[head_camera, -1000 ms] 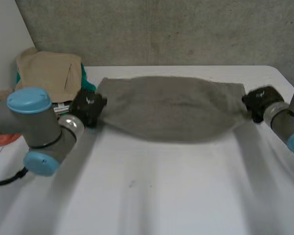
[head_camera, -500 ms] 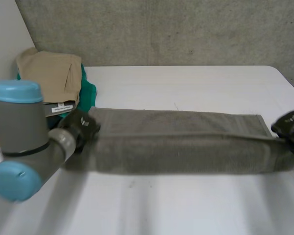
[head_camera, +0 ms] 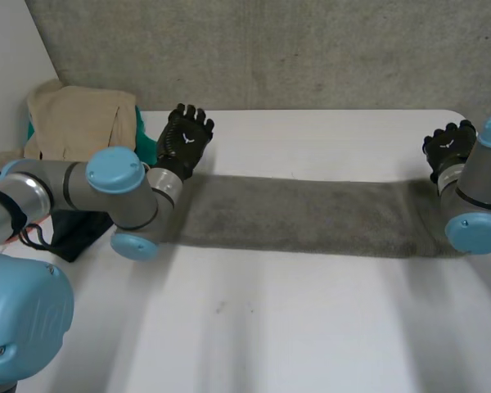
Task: Fold the laundry.
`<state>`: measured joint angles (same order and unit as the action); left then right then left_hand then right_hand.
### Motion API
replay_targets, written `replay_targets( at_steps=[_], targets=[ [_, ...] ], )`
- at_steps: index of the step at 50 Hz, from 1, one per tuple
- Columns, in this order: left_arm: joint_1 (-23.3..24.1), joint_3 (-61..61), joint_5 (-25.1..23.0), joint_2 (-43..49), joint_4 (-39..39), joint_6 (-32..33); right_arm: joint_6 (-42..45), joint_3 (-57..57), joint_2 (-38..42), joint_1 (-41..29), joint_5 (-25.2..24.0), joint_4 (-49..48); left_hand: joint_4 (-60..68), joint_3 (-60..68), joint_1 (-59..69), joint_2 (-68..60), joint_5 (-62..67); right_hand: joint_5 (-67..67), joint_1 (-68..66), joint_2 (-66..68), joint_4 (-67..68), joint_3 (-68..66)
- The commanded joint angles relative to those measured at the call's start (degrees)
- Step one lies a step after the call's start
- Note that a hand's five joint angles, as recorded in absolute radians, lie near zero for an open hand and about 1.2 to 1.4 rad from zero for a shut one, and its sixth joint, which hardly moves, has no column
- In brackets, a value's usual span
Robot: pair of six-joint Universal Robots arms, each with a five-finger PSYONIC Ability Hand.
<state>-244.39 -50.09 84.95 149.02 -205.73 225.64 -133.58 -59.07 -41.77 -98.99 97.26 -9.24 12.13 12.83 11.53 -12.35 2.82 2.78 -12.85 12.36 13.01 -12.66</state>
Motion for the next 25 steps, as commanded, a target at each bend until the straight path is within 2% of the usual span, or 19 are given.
replay_targets(
  at_steps=[1, 5, 6, 7, 10, 13, 19, 21, 24, 25],
  targets=[
    [0.5, -8.1, 5.2, -5.0, -5.8, -1.6, -6.1, -6.9, -7.2, 0.6, -1.0, 0.6, -2.1, -2.8, -1.5, 2.4, -2.8, -2.8, 2.9, -2.4, -3.0, 2.7],
    [0.1, -14.9, 7.1, -11.4, -6.1, -2.5, -8.8, -13.8, -12.4, 2.8, -6.9, 4.2, -2.1, -2.8, -1.5, 2.4, -2.8, -2.8, 2.9, -2.4, -3.0, 2.7],
    [0.1, -18.3, 7.1, -13.8, -6.0, -3.8, -9.0, -15.3, -13.5, 3.1, -8.4, 5.4, -2.1, -2.8, -1.5, 2.4, -2.8, -2.8, 2.9, -2.4, -3.0, 2.7],
    [0.0, -20.1, 7.1, -15.1, -5.9, -4.6, -9.3, -18.6, -16.2, 4.2, -12.6, 8.9, -2.1, -2.8, -1.5, 2.4, -2.8, -2.8, 2.9, -2.4, -3.0, 2.7],
    [-0.2, -26.5, 6.8, -20.9, -5.8, -8.9, -9.6, -22.0, -17.9, 7.0, -16.6, 12.6, -2.1, -2.8, -1.5, 2.4, -2.8, -2.6, 2.6, -2.1, -2.8, 2.4],
    [-0.2, -31.3, 6.5, -25.1, -5.6, -13.9, -9.7, -24.8, -18.2, 9.4, -18.9, 14.2, -2.1, -2.8, -1.5, 2.4, -2.8, 1.2, -1.1, 1.6, 0.9, -1.3],
    [0.1, -36.0, 6.5, -29.8, -5.6, -20.1, -9.5, -28.2, -17.7, 11.5, -19.1, 9.2, -2.1, -2.8, -1.5, 2.4, -2.8, 6.5, -6.5, 7.0, 6.3, -6.7],
    [0.2, -37.2, 6.5, -31.0, -5.6, -21.2, -9.2, -28.4, -17.0, 11.9, -19.1, 7.3, -2.1, -2.8, -1.5, 2.4, -2.8, 14.2, -14.2, 14.7, 14.0, -14.4],
    [0.3, -38.2, 6.5, -31.8, -5.6, -21.4, -9.1, -27.7, -14.0, 12.4, -18.4, 5.3, -2.1, -2.8, -1.5, 2.4, -2.8, 64.2, -64.2, 64.6, 64.0, -64.3],
    [0.3, -38.4, 6.5, -32.0, -5.6, -21.4, -9.1, -27.5, -13.6, 12.8, -18.1, 5.0, -2.1, -2.8, -1.5, 2.4, -2.8, 67.2, -67.1, 67.6, 67.0, -67.3]
  ],
)
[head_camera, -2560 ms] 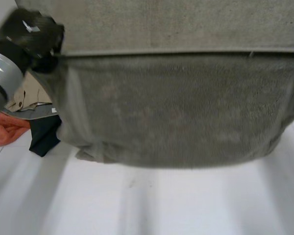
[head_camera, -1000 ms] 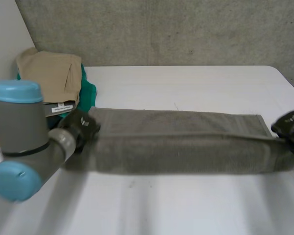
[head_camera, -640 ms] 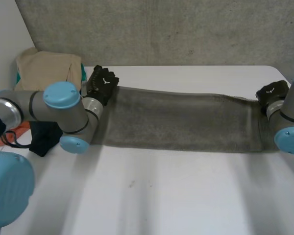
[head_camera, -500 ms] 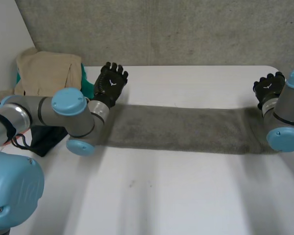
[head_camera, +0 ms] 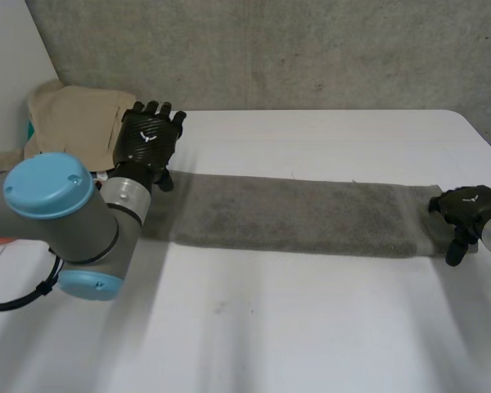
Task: Fold the laundry.
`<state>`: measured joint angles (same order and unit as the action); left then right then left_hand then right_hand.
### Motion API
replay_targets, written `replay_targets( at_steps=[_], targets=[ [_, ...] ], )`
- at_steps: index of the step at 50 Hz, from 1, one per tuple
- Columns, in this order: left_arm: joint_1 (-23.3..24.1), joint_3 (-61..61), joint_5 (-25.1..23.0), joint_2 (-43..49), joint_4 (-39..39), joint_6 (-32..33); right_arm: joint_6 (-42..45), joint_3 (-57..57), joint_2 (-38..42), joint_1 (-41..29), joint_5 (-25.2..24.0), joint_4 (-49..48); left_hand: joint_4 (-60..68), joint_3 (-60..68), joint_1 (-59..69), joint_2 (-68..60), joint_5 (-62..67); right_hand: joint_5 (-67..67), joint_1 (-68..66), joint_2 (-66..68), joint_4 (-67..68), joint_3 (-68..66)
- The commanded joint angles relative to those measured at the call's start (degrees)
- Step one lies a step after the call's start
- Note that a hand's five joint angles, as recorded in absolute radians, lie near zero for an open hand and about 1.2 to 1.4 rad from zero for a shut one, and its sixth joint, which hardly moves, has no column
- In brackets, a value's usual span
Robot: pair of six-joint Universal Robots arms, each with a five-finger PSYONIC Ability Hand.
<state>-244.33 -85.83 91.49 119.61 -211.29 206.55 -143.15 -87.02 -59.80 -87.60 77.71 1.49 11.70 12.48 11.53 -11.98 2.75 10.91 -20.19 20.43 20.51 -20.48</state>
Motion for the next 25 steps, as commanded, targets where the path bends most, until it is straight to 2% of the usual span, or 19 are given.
replay_targets(
  at_steps=[1, 6, 9, 12, 15, 19, 25],
  targets=[
    [0.3, -2.9, -0.1, -3.0, 0.0, -2.3, 0.5, 0.8, 4.5, 2.3, 2.5, -5.8, -1.7, -2.5, -1.5, 2.0, -2.8, 59.1, -59.8, 59.6, 59.5, -59.5],
    [-0.2, -4.8, 0.0, -6.1, 0.0, -2.5, 3.7, 0.8, 2.0, 6.4, 6.9, -7.5, -1.7, -2.5, -1.5, 2.0, -2.8, 59.1, -59.8, 59.6, 59.5, -59.5],
    [-0.5, -6.1, 0.0, -8.8, 0.0, -2.6, 10.8, 1.2, -1.2, 8.6, 9.2, -8.4, -1.7, -2.5, -1.5, 2.0, -2.8, 59.1, -59.8, 59.6, 59.5, -59.5],
    [-1.1, -7.4, -0.1, -11.4, 0.0, -2.5, 18.9, 1.6, -3.1, 10.2, 9.6, -8.6, -1.7, -2.5, -1.5, 2.0, -2.8, 59.1, -59.8, 59.6, 59.5, -59.5],
    [-1.7, -8.2, 0.0, -13.1, 0.1, -2.7, 21.9, 2.6, -3.3, 10.3, 9.3, -9.8, -1.7, -2.5, -1.5, 2.0, -2.8, 59.1, -59.8, 59.6, 59.5, -59.5],
    [-2.0, -8.9, 0.0, -14.4, 0.1, -3.0, 19.6, 3.3, -4.6, 2.2, 6.7, -13.4, -1.7, -2.5, -1.5, 2.0, -2.8, 59.1, -59.8, 59.6, 59.5, -59.5],
    [-2.0, -8.9, 0.0, -14.7, 0.0, -3.9, 10.3, 3.5, -6.1, -14.4, -1.8, -19.7, -1.7, -2.5, -1.5, 2.0, -2.8, 59.1, -59.8, 59.6, 59.5, -59.5]
  ],
)
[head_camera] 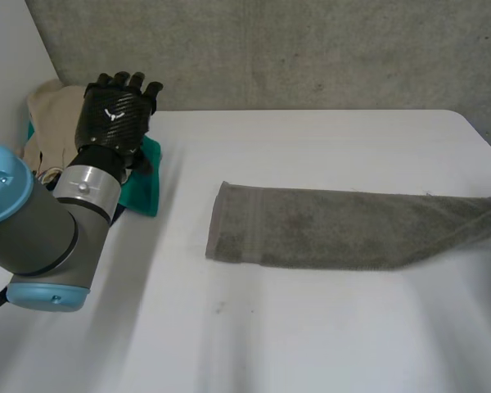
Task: Fold the laundry.
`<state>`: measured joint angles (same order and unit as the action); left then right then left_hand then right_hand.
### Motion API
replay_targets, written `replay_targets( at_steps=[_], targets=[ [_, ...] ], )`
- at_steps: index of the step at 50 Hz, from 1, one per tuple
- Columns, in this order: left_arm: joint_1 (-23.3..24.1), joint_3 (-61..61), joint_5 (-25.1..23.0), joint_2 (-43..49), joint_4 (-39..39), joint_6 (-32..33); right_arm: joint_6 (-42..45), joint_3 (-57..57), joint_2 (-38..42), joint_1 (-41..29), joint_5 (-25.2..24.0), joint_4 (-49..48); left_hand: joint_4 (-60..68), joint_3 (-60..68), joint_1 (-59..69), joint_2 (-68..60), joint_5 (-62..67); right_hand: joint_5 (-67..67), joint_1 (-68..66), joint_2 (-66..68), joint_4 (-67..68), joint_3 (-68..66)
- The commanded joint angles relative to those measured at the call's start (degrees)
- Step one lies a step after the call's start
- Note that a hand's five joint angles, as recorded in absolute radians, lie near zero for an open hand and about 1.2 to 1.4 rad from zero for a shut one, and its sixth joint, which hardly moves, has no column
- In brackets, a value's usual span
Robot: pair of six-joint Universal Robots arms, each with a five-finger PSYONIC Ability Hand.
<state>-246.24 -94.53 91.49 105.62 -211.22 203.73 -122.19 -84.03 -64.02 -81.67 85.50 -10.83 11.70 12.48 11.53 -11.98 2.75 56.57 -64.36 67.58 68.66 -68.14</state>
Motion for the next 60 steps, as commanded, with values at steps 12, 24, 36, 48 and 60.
replay_targets(
  at_steps=[12, 24, 36, 48, 60],
  targets=[
    [0.8, -0.9, 0.2, 0.0, 0.0, -1.1, -10.3, 8.3, 14.3, -47.6, -17.8, -16.9, -1.7, -2.5, -1.5, 2.0, -2.8, 13.4, -15.6, 12.4, 11.3, -11.9],
    [4.7, 0.9, 0.2, 2.9, -0.1, -0.8, -15.2, 8.4, 13.0, -48.4, -3.2, -10.0, -1.7, -2.5, -1.5, 2.0, -2.8, -56.6, 54.4, -57.6, -58.7, 58.1],
    [8.1, 4.4, 0.2, 5.6, -0.2, -0.9, -29.4, -3.4, 3.4, -32.1, -2.5, 6.0, -1.7, -2.5, -1.5, 2.0, -2.8, -56.6, 54.4, -57.6, -58.7, 58.1],
    [9.6, 3.8, 0.4, 7.1, -0.1, -0.9, -24.4, -9.7, 3.2, -22.1, 0.5, 2.5, -1.7, -2.5, -1.5, 2.0, -2.8, 13.4, -15.6, 12.4, 11.3, -11.9],
    [7.9, 3.6, 0.8, 4.6, 2.1, -1.0, -16.7, -4.9, -3.7, -34.8, 4.4, -3.3, -1.7, -2.5, -1.5, 2.0, -2.8, 13.4, -15.6, 12.4, 11.3, -11.9]
  ],
)
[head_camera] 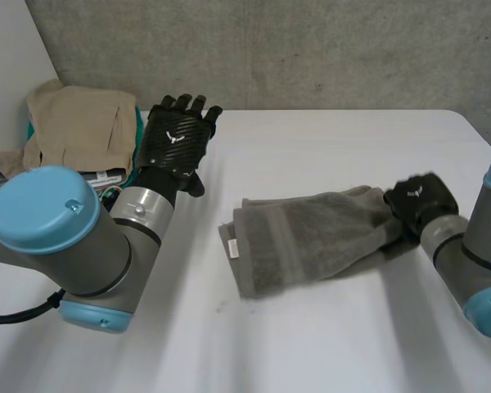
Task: Fold the laundry.
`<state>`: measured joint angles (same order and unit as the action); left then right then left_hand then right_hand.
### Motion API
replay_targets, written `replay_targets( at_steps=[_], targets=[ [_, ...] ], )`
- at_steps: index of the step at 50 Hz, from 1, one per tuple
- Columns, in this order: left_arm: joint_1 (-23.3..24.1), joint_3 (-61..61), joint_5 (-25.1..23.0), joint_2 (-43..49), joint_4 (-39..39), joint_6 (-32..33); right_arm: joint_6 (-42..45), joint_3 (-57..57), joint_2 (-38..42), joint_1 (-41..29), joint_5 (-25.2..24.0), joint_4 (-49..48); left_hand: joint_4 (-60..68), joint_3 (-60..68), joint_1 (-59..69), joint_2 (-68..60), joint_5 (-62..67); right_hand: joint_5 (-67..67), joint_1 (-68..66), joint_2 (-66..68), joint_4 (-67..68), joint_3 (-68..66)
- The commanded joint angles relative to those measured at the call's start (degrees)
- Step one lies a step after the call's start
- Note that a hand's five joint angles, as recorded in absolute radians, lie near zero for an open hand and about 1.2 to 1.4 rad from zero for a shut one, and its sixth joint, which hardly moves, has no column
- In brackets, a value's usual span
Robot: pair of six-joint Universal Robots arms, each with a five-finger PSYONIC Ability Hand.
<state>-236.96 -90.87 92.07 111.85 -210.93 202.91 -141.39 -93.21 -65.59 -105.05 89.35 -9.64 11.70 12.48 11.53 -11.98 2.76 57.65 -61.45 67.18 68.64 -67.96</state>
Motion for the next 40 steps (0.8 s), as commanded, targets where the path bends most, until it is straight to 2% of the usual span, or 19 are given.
replay_targets(
  at_steps=[1, 4, 7, 8, 11, 12, 15, 19, 23, 24, 28, 34, 40],
  targets=[
    [-1.6, -0.1, 0.3, -1.7, 2.3, -0.1, 2.7, 5.0, -1.7, -15.8, 0.3, -7.1, -1.7, -2.5, -1.5, 2.0, -2.8, 12.4, -18.5, 12.8, 11.4, -12.0],
    [-2.0, -0.1, 0.4, -1.9, 3.8, -0.1, 3.3, 5.4, -0.5, -20.5, -1.2, -11.5, -1.7, -2.5, -1.5, 2.0, -2.8, 12.4, -18.5, 12.8, 11.4, -12.0],
    [-2.1, -0.1, 1.0, -2.1, 4.9, -0.4, 4.2, 5.1, 4.1, -25.0, -6.8, -15.7, -1.5, -2.3, -1.3, 1.8, -2.5, 12.4, -18.5, 12.8, 11.4, -12.0],
    [-2.2, 0.0, 1.5, -2.2, 5.1, -0.6, 4.6, 4.8, 6.1, -26.3, -10.2, -15.7, -1.5, -2.3, -1.3, 1.8, -2.5, 12.4, -18.5, 12.8, 11.4, -12.0],
    [-2.2, 0.1, 4.2, -2.3, 5.4, -2.1, 5.4, 4.7, 9.0, -27.5, -14.6, -15.1, -1.5, -2.3, -1.3, 1.8, -2.5, 12.4, -18.5, 12.8, 11.4, -12.0],
    [-2.1, 0.2, 5.0, -2.3, 5.4, -2.6, 5.3, 4.7, 9.9, -27.4, -15.8, -14.4, -1.5, -2.3, -1.3, 1.8, -2.5, -1.9, -4.3, -1.4, -2.9, 2.2],
    [-1.8, 0.4, 6.3, -2.3, 5.6, -4.6, 4.6, 4.6, 9.9, -26.9, -15.1, -12.6, -1.5, -2.3, -1.3, 1.8, -2.5, -57.6, 51.5, -57.2, -58.6, 58.0],
    [-1.0, 1.2, 6.3, -2.3, 6.1, -5.9, -0.9, 4.8, 7.2, -26.0, -11.4, -10.4, -1.3, -2.1, -1.1, 1.6, -2.4, -57.6, 51.5, -57.2, -58.6, 58.0],
    [1.3, 3.5, 6.4, -1.6, 6.6, -6.3, -13.3, 3.6, 0.2, -19.3, -9.9, -7.6, -1.3, -2.1, -1.1, 1.6, -2.4, -57.6, 51.5, -57.2, -58.6, 58.0],
    [2.0, 4.0, 6.3, -1.4, 6.8, -6.5, -19.3, 3.1, -2.1, -16.8, -10.2, -6.2, -1.1, -1.9, -1.0, 1.4, -2.2, -57.6, 51.5, -57.2, -58.6, 58.0],
    [4.9, 7.1, 6.2, 1.4, 7.6, -7.8, -31.0, 3.3, -5.2, -12.3, -10.5, -1.9, -0.1, -0.9, 0.0, 0.4, -1.2, -57.6, 51.5, -57.2, -58.6, 58.0],
    [8.7, 14.0, 5.6, 8.3, 12.6, -10.2, -33.6, 7.8, -4.4, -9.7, -10.9, 8.5, 0.7, -0.1, 0.9, -0.4, -0.4, -57.6, 51.5, -57.2, -58.6, 58.0],
    [9.4, 20.6, 5.4, 16.1, 20.6, -10.4, -33.7, 14.8, 4.8, -10.2, -11.0, 14.5, 1.2, 0.4, 1.4, -0.9, 0.2, -57.6, 51.5, -57.2, -58.6, 58.0]
  ],
)
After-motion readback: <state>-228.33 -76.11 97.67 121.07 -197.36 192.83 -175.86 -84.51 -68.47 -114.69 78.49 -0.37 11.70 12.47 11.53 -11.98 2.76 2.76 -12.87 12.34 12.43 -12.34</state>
